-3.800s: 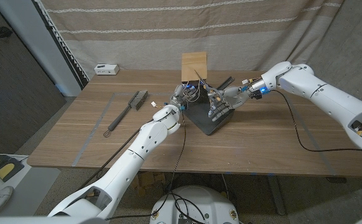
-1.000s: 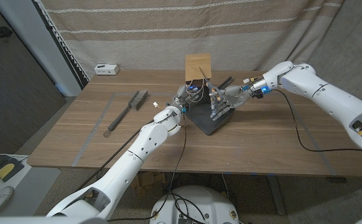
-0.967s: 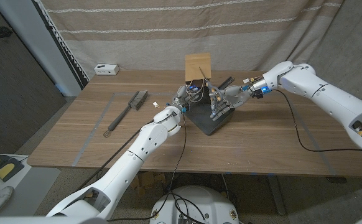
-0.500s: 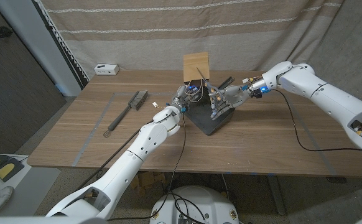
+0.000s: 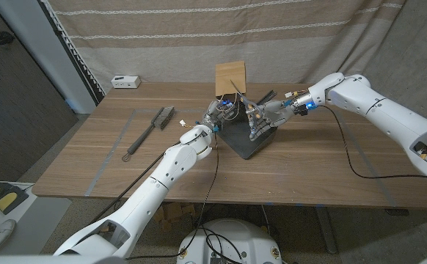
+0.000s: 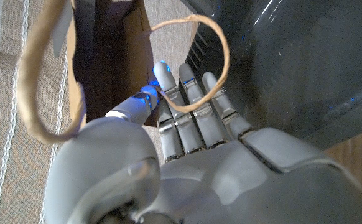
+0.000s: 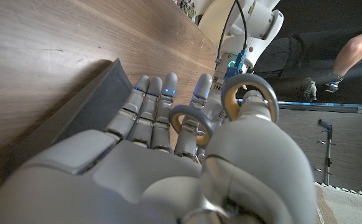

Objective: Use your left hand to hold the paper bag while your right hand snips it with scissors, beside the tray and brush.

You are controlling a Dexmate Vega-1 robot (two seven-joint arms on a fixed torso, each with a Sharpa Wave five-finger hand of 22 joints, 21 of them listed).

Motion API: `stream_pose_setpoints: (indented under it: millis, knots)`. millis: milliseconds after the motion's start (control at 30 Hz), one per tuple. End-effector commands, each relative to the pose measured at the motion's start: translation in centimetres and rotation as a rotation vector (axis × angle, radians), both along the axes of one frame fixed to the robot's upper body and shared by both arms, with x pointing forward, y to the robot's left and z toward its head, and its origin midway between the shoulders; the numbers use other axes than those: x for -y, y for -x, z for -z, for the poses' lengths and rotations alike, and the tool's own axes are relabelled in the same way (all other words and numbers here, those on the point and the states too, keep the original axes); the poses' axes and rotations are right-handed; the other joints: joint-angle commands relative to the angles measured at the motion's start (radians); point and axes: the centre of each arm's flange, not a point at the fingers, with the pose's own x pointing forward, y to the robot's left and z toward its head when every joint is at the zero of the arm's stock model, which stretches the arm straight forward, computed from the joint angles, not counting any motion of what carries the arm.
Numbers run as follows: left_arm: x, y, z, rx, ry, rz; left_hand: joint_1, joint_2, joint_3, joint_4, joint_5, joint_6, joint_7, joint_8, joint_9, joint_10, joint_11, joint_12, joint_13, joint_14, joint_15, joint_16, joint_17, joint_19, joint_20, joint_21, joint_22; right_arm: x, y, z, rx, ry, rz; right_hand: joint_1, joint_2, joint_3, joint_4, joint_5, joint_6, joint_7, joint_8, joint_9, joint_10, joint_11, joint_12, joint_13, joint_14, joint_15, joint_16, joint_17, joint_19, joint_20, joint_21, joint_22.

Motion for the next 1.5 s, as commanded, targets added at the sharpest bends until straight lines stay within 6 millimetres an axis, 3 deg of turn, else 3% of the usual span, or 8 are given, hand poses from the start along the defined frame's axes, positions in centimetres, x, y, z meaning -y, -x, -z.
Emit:
stream_pose_setpoints:
  millis: [33,200,333,467,767,933,1200,1500]
  knots:
    - [-0.1,0.0,0.0,0.004,0.003,0.004,0.011,0.002,0.007,-0.002,0.006,0.1,-0.045,0.008,0.006,0.023,-0.052,0.008,0.004,0.005,-0.106,0.0,0.003,-0.006,-0.127,0.01,0.003,-0.1,0.0,0.2,-0.01,0.001,0.006,0.075,0.078,0.093,0.061,-0.019,0.037,-0.013,-0.021,-0.009,0.283,-0.251,-0.007,-0.026,0.1,-0.247,0.026,0.023,-0.005,-0.032,0.019,0.009]
    - [-0.1,0.1,0.0,0.005,0.003,0.007,0.012,0.002,0.008,-0.002,0.006,0.103,-0.044,0.008,0.004,0.02,-0.052,0.007,0.002,0.006,-0.107,0.0,0.003,-0.006,-0.127,0.011,0.003,-0.1,0.0,0.2,-0.011,0.002,0.012,0.08,0.069,0.14,0.086,-0.047,0.045,-0.028,-0.06,-0.021,0.345,-0.269,0.008,-0.048,0.114,-0.251,0.052,0.046,-0.004,-0.042,0.04,0.018]
    - [-0.1,0.1,0.0,0.004,0.003,0.01,0.012,0.001,0.008,-0.002,0.006,0.102,-0.045,0.008,0.005,0.021,-0.052,0.009,0.0,0.007,-0.107,0.0,0.003,-0.006,-0.127,0.012,0.003,-0.1,0.0,0.2,-0.016,-0.002,0.022,0.102,0.066,0.177,0.086,-0.071,0.077,-0.024,-0.098,-0.032,0.396,-0.269,0.039,-0.047,0.16,-0.261,0.086,0.066,0.014,-0.059,0.07,0.028]
    - [-0.1,0.2,0.0,0.007,0.003,0.012,0.012,0.001,0.008,-0.002,0.006,0.103,-0.044,0.007,0.003,0.021,-0.052,0.011,-0.001,0.007,-0.107,0.0,0.003,-0.006,-0.126,0.013,0.003,-0.1,0.0,0.3,-0.011,-0.011,0.037,0.151,0.059,0.217,0.063,-0.094,0.115,-0.02,-0.143,-0.037,0.464,-0.274,0.041,-0.097,0.235,-0.269,0.119,0.075,0.026,-0.086,0.106,0.038]
    - [-0.1,0.3,0.0,0.01,0.001,0.014,0.012,0.0,0.009,-0.001,0.006,0.102,-0.044,0.008,0.005,0.022,-0.052,0.015,-0.002,0.009,-0.106,0.0,0.003,-0.007,-0.126,0.015,0.003,-0.1,0.0,0.4,-0.025,-0.037,0.058,0.22,0.025,0.214,0.001,-0.114,0.143,-0.018,-0.189,-0.03,0.5,-0.309,0.063,-0.096,0.271,-0.272,0.125,0.068,0.021,-0.097,0.141,0.049]
    - [0.0,0.4,0.0,0.01,0.0,0.015,0.012,-0.001,0.009,-0.001,0.006,0.105,-0.045,0.009,0.003,0.023,-0.052,0.017,-0.006,0.01,-0.106,0.0,0.003,-0.007,-0.126,0.017,0.003,0.1,0.0,0.6,-0.051,-0.058,0.073,0.227,0.027,0.202,-0.008,-0.122,0.157,-0.009,-0.198,-0.024,0.512,-0.302,0.083,-0.077,0.284,-0.268,0.133,0.071,0.036,-0.077,0.159,0.052]
    - [0.1,0.7,-0.2,0.024,0.005,0.018,0.012,-0.002,0.01,-0.001,0.006,0.107,-0.045,0.008,0.001,0.023,-0.052,0.02,-0.007,0.013,-0.106,0.001,0.003,-0.007,-0.126,0.019,0.003,0.2,0.0,0.8,-0.054,-0.061,0.072,0.22,0.067,0.215,0.014,-0.133,0.154,0.019,-0.217,-0.009,0.491,-0.287,0.101,-0.048,0.292,-0.266,0.125,0.063,0.037,-0.052,0.179,0.055]
    - [0.1,1.0,-0.4,0.035,0.016,0.017,0.012,-0.003,0.012,-0.001,0.006,0.104,-0.043,0.009,0.004,0.02,-0.052,0.022,-0.009,0.013,-0.107,0.0,0.003,-0.007,-0.126,0.021,0.003,0.2,0.1,1.1,-0.04,-0.057,0.084,0.228,0.053,0.238,0.021,-0.15,0.204,0.028,-0.18,0.076,0.475,-0.283,0.194,0.067,0.358,-0.269,0.142,0.066,0.068,-0.03,0.236,0.063]
